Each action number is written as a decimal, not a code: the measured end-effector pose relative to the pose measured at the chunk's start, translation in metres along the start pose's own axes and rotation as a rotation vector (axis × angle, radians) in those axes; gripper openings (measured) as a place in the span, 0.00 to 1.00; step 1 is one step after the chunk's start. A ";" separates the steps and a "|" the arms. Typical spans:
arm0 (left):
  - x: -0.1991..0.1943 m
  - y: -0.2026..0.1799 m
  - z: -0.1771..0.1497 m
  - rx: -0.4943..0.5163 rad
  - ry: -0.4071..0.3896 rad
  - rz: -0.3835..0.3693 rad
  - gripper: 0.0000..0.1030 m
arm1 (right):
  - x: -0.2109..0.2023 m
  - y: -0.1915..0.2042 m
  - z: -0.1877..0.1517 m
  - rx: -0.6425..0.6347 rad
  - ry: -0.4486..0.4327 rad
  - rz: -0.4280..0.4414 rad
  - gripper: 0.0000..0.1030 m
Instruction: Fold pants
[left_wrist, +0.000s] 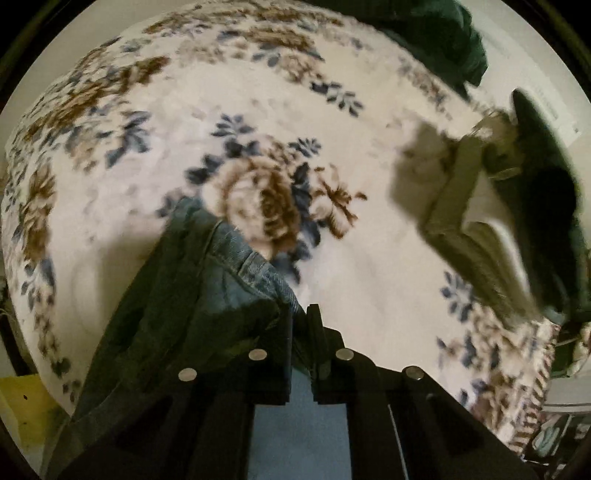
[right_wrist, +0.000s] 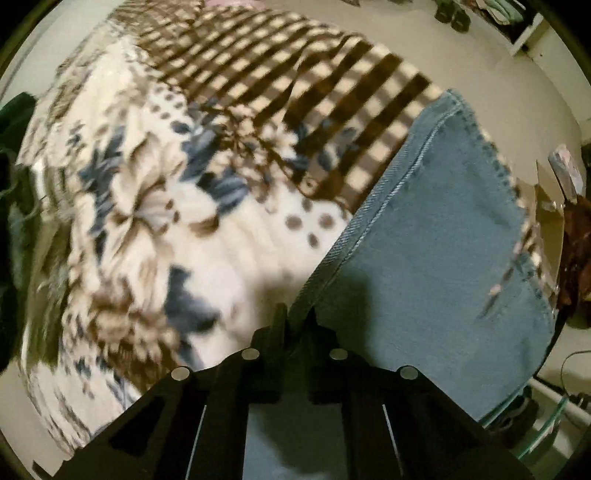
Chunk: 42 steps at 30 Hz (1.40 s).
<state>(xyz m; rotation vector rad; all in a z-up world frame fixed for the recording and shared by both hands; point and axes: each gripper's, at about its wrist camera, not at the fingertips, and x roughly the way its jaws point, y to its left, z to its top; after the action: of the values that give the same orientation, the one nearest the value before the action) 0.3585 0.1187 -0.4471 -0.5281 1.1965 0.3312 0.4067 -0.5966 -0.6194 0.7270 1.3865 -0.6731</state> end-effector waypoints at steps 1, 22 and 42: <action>-0.013 0.004 -0.008 -0.006 -0.010 -0.013 0.04 | -0.010 -0.006 -0.011 -0.016 -0.009 0.005 0.07; 0.007 0.171 -0.209 -0.155 0.208 0.144 0.03 | 0.022 -0.192 -0.194 -0.083 0.207 -0.084 0.10; 0.006 -0.075 -0.213 0.423 0.125 -0.053 0.86 | -0.048 -0.301 -0.050 0.099 -0.150 0.006 0.57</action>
<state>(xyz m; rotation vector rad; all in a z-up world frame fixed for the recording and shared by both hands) 0.2303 -0.0612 -0.4935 -0.2130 1.3260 -0.0054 0.1360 -0.7429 -0.5916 0.7429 1.2199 -0.7802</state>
